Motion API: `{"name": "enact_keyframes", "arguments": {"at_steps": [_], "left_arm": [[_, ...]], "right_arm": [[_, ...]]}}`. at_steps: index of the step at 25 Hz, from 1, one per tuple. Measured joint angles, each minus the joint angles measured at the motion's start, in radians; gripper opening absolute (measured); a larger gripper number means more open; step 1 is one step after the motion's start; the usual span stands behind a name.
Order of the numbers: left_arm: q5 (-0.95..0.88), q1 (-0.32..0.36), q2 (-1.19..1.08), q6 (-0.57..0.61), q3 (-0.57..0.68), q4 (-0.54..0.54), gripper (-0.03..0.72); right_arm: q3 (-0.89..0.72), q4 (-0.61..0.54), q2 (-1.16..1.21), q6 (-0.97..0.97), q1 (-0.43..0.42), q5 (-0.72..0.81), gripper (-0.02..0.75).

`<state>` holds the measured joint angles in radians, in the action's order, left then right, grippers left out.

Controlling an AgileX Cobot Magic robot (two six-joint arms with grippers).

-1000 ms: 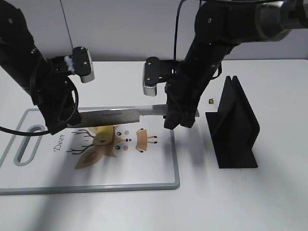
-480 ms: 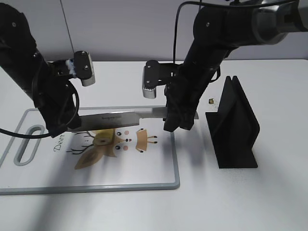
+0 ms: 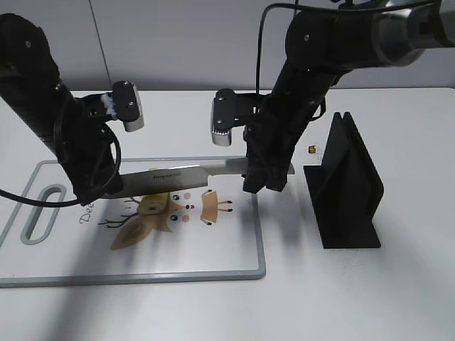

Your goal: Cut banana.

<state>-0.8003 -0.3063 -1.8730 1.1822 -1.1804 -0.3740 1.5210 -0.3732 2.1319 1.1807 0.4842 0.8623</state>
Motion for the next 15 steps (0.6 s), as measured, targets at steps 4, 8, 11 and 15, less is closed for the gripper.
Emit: {"name": "enact_keyframes", "arguments": {"at_steps": [4, 8, 11, 15], "left_arm": [[0.001, 0.000, -0.001, 0.000, 0.000, 0.001, 0.000], [0.002, 0.000, -0.003, 0.000, 0.000, 0.006, 0.000], [0.007, 0.000, -0.027, 0.000, -0.003, 0.007, 0.000], [0.021, 0.001, -0.084, 0.001, -0.006, 0.000, 0.001]], "right_arm": [[0.000, -0.001, 0.011, 0.001, 0.000, -0.001, 0.181], [0.000, -0.009, 0.029, 0.001, 0.000, -0.002, 0.181], [0.000, -0.011, 0.044, 0.001, -0.001, -0.005, 0.181], [0.000, -0.012, 0.094, 0.001, -0.001, -0.018, 0.183]]}}
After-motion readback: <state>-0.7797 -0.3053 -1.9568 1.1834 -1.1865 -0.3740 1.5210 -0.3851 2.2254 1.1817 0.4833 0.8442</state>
